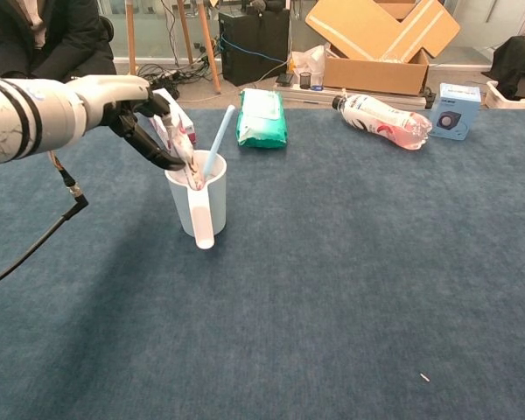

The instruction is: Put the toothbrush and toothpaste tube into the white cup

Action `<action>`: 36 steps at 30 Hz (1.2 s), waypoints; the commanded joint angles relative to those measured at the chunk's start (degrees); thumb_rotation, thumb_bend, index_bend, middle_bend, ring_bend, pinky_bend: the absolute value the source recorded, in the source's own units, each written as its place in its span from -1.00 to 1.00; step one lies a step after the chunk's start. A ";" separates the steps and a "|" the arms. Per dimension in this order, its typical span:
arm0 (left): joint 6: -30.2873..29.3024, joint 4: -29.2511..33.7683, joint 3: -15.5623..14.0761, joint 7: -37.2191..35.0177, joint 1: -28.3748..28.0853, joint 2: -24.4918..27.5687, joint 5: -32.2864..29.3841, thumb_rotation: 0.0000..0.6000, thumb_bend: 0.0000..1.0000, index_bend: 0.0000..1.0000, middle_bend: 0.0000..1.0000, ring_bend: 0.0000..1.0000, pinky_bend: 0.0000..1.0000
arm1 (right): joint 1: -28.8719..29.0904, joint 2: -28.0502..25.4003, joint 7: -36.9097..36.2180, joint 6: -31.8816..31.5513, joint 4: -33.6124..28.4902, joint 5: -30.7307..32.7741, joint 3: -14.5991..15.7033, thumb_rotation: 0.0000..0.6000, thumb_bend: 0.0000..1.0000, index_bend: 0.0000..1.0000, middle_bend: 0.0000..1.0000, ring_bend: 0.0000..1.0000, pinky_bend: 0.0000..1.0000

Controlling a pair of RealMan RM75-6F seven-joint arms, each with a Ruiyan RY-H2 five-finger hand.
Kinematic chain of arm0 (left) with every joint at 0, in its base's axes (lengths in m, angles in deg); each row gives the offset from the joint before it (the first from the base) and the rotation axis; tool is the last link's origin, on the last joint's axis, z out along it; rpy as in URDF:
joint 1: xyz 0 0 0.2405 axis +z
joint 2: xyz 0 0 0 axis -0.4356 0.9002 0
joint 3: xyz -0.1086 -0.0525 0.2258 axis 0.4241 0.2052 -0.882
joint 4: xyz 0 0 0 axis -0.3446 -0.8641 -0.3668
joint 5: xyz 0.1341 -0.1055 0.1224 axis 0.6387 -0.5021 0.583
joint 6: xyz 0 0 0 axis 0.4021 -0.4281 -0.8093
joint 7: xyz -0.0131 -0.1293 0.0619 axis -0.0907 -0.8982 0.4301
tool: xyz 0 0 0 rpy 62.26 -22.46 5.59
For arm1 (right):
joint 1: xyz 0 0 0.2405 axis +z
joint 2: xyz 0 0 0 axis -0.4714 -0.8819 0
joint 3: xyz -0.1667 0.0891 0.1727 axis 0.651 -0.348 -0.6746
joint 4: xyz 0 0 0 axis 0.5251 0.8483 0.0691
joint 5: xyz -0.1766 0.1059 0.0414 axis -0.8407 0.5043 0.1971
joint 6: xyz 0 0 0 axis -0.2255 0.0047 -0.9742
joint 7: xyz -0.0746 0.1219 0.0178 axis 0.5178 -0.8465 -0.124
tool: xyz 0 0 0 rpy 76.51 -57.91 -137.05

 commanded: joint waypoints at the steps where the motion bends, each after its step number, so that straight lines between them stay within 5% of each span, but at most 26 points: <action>1: 0.42 -0.41 -0.02 0.18 0.15 -0.16 -0.32 1.00 -0.42 0.02 -1.00 -1.00 -1.00 | 0.01 0.03 0.08 0.01 -0.01 -0.06 0.03 1.00 -1.00 -0.91 -0.77 -0.89 -0.15; 9: 1.30 -0.48 0.19 0.52 0.39 -0.11 -0.37 1.00 -0.42 -0.08 -1.00 -1.00 -1.00 | 0.05 0.11 0.36 0.16 -0.08 -0.14 0.09 1.00 -1.00 -0.91 -0.77 -0.89 -0.15; 19: 2.29 0.10 0.24 -0.14 1.28 1.00 0.50 1.00 -0.42 -0.77 -1.00 -1.00 -1.00 | 0.11 0.19 0.71 0.32 -0.18 -0.14 0.12 1.00 -1.00 -0.91 -0.77 -0.89 -0.15; 36: -0.91 10.03 -0.47 -2.33 6.37 9.77 2.74 1.00 -0.42 -0.87 -1.00 -1.00 -1.00 | 0.16 0.52 1.79 0.72 -0.40 0.05 0.13 1.00 -1.00 -0.91 -0.77 -0.89 -0.15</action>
